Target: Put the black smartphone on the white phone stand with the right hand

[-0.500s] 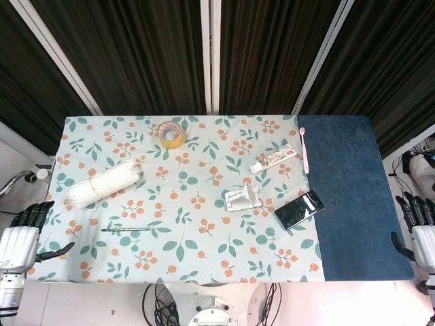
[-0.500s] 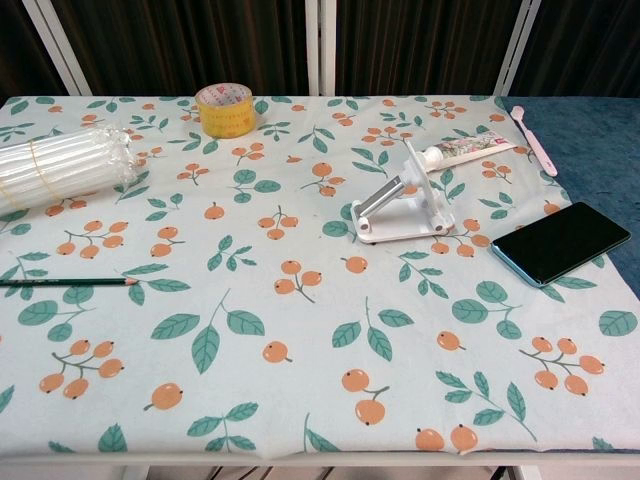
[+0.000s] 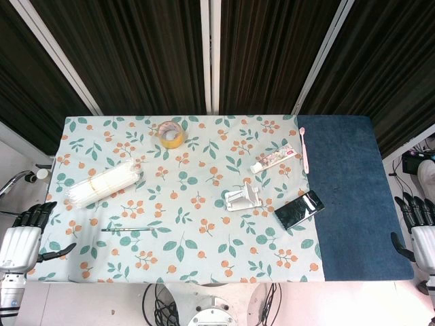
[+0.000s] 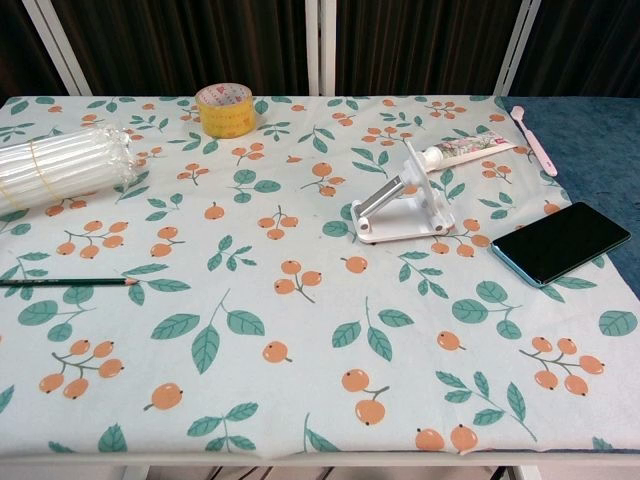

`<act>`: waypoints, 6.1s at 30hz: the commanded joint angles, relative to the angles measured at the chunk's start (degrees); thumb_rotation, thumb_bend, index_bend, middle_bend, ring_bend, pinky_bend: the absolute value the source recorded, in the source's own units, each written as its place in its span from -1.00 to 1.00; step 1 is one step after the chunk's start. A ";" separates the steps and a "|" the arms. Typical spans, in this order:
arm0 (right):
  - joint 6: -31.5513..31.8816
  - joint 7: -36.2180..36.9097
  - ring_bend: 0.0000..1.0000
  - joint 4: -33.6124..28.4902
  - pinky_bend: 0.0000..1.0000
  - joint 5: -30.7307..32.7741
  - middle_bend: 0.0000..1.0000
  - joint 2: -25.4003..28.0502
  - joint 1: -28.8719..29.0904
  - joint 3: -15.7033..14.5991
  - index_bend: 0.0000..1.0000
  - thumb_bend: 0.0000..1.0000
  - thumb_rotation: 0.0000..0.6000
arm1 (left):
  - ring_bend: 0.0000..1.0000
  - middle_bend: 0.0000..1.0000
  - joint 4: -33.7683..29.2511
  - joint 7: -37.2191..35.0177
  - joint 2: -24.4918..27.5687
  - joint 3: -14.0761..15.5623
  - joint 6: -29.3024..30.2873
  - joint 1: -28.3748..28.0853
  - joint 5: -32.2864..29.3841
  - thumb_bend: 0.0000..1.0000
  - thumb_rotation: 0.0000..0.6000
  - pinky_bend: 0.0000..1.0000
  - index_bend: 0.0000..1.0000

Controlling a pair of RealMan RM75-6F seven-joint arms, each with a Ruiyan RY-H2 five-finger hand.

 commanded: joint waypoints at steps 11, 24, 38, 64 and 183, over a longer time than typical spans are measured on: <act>-11.06 -10.20 -1.00 -9.91 -1.00 1.48 -1.00 6.17 5.78 1.56 -1.00 -0.51 1.00 | -0.75 -0.73 -0.49 0.03 0.60 0.14 -0.10 0.34 -0.52 -0.88 0.00 -0.57 -0.80; -32.77 -37.26 -1.00 -31.35 -1.00 14.60 -1.00 13.26 18.32 3.25 -1.00 -0.59 1.00 | -0.75 -0.73 -1.23 -0.13 1.15 0.54 -1.44 0.30 -1.23 -0.88 0.06 -0.57 -0.80; -35.41 -34.90 -1.00 -18.70 -1.00 13.29 -1.00 -1.19 23.74 2.79 -1.00 -0.65 1.00 | -0.75 -0.73 -0.09 -1.68 1.20 0.75 -1.00 0.96 -1.39 -0.88 0.06 -0.57 -0.80; -43.02 -21.49 -1.00 -7.54 -1.00 11.61 -1.00 -10.98 29.25 2.22 -1.00 -0.69 1.00 | -0.75 -0.73 1.41 -2.77 0.64 0.73 -2.16 0.97 -2.23 -0.88 0.06 -0.57 -0.80; -28.26 46.26 -0.42 -0.82 -1.00 6.57 -0.38 -24.24 30.14 10.70 0.12 -0.42 1.00 | -0.75 -0.77 3.61 -5.20 -0.54 1.49 -6.29 0.32 -4.01 -0.88 0.09 -0.57 -0.80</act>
